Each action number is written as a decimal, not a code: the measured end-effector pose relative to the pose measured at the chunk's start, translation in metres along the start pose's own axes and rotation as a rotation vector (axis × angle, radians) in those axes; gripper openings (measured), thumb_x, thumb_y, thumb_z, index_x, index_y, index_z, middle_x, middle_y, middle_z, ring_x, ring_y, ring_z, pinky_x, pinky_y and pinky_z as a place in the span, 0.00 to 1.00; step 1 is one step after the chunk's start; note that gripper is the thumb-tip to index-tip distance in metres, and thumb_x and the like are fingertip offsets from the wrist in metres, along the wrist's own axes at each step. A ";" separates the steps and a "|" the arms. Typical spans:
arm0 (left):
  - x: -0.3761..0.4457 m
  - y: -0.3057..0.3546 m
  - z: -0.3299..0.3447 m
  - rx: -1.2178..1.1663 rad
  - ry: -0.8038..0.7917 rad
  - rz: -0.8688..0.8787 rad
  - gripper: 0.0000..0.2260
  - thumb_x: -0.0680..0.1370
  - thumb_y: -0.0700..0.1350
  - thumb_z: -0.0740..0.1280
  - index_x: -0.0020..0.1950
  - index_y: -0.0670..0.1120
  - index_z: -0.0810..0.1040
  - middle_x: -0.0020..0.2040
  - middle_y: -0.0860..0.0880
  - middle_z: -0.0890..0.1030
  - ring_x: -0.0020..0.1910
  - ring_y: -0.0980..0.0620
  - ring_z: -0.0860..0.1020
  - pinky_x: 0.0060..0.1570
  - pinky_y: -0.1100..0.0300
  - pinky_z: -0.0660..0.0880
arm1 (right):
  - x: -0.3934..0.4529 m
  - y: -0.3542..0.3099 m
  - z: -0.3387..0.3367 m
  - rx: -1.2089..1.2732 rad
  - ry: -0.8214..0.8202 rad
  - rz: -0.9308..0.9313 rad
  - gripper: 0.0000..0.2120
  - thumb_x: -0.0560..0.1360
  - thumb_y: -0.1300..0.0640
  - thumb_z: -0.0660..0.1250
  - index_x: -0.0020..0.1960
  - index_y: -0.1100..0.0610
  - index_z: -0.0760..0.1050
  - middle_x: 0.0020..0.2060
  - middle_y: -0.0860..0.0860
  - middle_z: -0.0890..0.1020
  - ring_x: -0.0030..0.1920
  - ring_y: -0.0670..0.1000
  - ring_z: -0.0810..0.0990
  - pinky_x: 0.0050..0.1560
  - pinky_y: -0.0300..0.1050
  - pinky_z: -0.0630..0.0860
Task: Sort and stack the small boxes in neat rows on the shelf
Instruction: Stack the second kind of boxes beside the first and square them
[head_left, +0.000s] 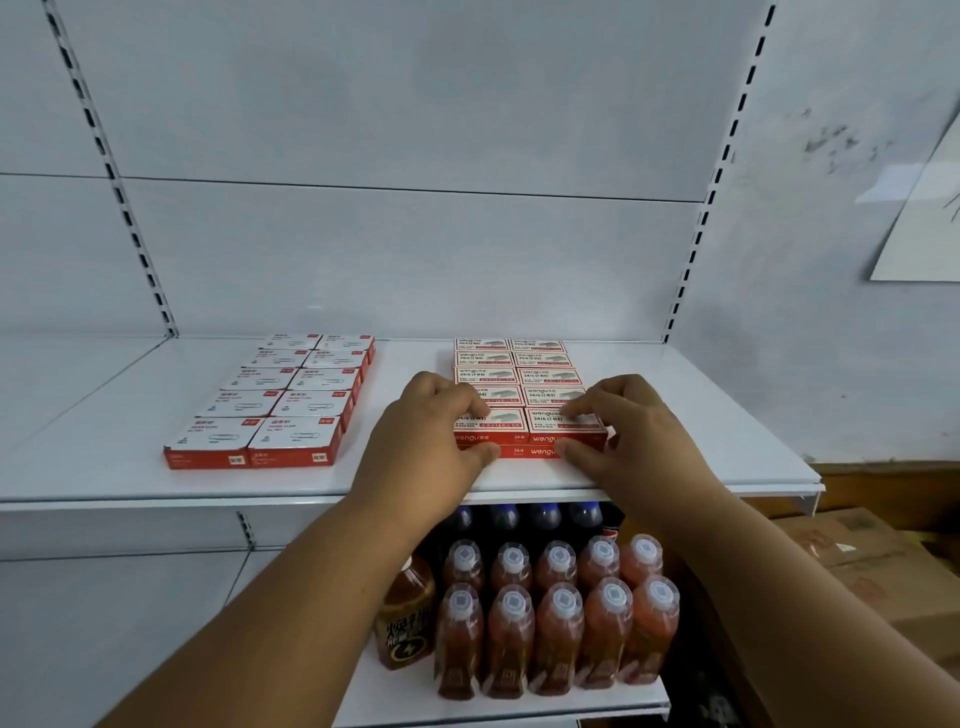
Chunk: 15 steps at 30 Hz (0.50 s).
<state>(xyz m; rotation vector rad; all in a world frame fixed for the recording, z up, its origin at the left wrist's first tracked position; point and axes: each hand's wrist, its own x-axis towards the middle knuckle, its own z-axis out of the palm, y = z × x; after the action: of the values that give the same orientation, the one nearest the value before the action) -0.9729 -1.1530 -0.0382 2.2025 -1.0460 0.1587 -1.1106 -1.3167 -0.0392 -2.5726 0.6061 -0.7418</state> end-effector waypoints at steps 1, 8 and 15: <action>0.000 -0.001 -0.001 -0.017 -0.004 0.000 0.16 0.73 0.53 0.75 0.58 0.57 0.77 0.60 0.58 0.71 0.55 0.58 0.74 0.50 0.68 0.69 | -0.001 -0.001 0.001 -0.016 0.010 -0.001 0.14 0.72 0.48 0.73 0.57 0.47 0.79 0.57 0.45 0.73 0.53 0.48 0.74 0.54 0.42 0.75; 0.001 -0.005 0.001 -0.071 -0.015 0.026 0.14 0.74 0.50 0.74 0.58 0.57 0.79 0.58 0.59 0.71 0.57 0.57 0.73 0.53 0.66 0.71 | -0.003 -0.004 0.003 -0.008 0.054 -0.022 0.10 0.72 0.51 0.74 0.53 0.47 0.80 0.53 0.44 0.74 0.56 0.48 0.74 0.57 0.47 0.76; -0.001 -0.005 -0.003 -0.056 0.024 0.005 0.21 0.73 0.54 0.74 0.63 0.59 0.73 0.64 0.56 0.69 0.60 0.56 0.73 0.53 0.66 0.73 | -0.006 -0.007 -0.002 0.109 0.092 0.076 0.14 0.75 0.46 0.69 0.59 0.48 0.77 0.58 0.43 0.74 0.54 0.44 0.76 0.52 0.39 0.76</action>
<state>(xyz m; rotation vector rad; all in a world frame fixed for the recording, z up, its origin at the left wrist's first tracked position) -0.9693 -1.1484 -0.0385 2.1424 -1.0311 0.1555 -1.1138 -1.3083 -0.0367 -2.4132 0.6685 -0.8469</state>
